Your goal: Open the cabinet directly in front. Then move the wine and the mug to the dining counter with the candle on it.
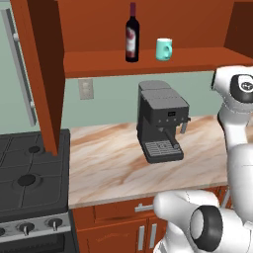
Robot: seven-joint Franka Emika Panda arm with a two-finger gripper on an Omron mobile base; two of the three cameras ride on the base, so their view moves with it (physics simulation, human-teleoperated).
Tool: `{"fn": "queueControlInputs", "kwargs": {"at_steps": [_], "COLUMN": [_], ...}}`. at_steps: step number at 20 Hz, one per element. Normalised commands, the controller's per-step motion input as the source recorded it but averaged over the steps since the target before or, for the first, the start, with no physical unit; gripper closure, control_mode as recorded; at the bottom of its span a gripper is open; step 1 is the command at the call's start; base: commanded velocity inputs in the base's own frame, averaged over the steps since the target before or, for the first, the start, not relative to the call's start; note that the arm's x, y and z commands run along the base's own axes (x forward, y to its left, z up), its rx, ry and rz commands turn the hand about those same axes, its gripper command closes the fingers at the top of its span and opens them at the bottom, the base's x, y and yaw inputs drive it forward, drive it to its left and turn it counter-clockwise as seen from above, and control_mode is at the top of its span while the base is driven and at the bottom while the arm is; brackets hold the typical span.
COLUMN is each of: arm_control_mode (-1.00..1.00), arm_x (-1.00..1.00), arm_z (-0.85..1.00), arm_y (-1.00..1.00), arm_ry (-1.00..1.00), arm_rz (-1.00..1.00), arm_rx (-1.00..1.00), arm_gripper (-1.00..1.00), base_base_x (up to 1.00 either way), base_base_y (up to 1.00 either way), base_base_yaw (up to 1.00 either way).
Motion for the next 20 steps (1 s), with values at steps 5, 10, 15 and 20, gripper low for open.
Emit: {"fn": "queueControlInputs", "kwargs": {"at_steps": [5, 10, 15, 20], "arm_control_mode": [-1.00, -1.00, -1.00, -1.00], "arm_x": [0.00, 0.00, -0.06, -0.39], "arm_z": [0.00, 0.00, -0.11, -0.31], "arm_y": [-1.00, -1.00, -0.59, -0.02], "arm_ry": [0.11, 0.08, 0.01, -0.14], "arm_rz": [0.00, 0.00, 0.00, 0.00], "arm_rx": [0.00, 0.00, 0.00, 0.00], "arm_gripper": [-1.00, -1.00, -1.00, -1.00], "base_base_x": [0.00, 0.00, 0.00, 0.00], "base_base_y": [0.00, 0.00, 0.00, 0.00], "base_base_yaw": [0.00, 0.00, 0.00, 0.00]}}
